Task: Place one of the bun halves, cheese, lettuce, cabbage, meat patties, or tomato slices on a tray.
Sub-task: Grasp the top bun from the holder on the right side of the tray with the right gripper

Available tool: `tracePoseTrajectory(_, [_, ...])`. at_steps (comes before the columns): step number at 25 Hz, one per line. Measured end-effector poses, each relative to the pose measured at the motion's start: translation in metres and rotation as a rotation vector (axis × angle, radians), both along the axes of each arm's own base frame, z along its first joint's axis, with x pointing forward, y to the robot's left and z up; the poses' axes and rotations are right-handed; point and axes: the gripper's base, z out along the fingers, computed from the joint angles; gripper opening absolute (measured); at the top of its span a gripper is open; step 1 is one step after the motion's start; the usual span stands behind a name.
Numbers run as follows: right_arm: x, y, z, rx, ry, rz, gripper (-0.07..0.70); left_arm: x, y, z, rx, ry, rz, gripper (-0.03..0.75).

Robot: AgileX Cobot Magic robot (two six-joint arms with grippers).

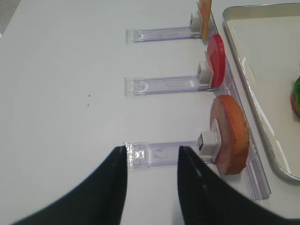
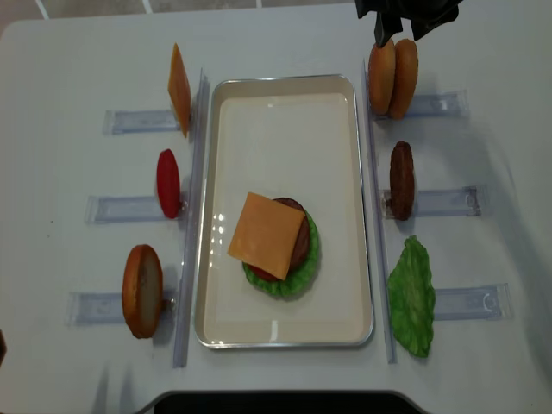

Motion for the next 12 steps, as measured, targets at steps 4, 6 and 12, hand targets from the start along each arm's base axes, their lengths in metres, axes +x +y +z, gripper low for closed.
tracePoseTrajectory(4, [0.005, 0.003, -0.008, 0.015, -0.005, -0.008, 0.413, 0.000, 0.000, 0.000, 0.000, 0.000, 0.000, 0.282])
tracePoseTrajectory(6, [0.009, 0.003, -0.011, 0.019, -0.005, -0.012, 0.412, 0.000, 0.000, 0.000, 0.000, 0.000, 0.000, 0.282])
tracePoseTrajectory(12, [0.021, -0.008, -0.020, 0.042, 0.007, -0.058, 0.412, 0.000, 0.000, 0.000, 0.000, 0.000, 0.000, 0.282])
